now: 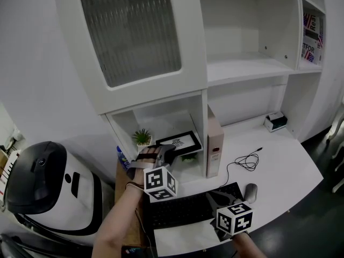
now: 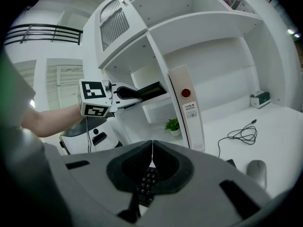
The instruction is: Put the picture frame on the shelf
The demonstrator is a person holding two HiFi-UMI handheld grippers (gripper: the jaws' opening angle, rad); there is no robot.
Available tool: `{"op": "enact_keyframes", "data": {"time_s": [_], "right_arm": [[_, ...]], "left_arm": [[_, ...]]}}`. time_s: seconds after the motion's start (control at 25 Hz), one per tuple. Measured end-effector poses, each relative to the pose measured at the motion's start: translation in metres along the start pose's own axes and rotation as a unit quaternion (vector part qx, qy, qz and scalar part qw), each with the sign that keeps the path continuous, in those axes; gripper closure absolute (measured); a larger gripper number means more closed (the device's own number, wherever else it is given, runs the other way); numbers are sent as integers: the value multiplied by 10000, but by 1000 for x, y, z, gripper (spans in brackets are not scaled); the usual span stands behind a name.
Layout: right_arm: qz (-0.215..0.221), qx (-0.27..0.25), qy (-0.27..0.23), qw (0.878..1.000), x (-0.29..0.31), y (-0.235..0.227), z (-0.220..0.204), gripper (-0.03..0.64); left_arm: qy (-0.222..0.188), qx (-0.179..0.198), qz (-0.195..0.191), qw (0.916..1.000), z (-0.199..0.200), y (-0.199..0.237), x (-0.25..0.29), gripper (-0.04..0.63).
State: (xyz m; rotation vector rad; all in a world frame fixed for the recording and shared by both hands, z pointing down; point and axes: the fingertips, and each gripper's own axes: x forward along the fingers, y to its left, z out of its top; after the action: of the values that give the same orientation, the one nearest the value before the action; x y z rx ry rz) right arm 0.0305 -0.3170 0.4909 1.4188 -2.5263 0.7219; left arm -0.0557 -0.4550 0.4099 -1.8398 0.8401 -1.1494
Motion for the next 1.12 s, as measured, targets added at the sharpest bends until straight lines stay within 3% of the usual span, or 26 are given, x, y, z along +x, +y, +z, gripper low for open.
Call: {"op": "enact_keyframes", "data": {"time_s": [0.32, 0.92, 1.12], "right_arm": [[-18, -5, 1, 10000, -3, -2, 1, 615], [-15, 12, 1, 10000, -6, -3, 0, 615], [-11, 15, 25, 10000, -5, -3, -1, 615]], "left_arm": [[111, -89, -470, 9988, 1, -6, -2, 525], [319, -184, -773, 9963, -4, -6, -6, 480], [425, -244, -1041, 9934, -8, -13, -7, 465]]}}
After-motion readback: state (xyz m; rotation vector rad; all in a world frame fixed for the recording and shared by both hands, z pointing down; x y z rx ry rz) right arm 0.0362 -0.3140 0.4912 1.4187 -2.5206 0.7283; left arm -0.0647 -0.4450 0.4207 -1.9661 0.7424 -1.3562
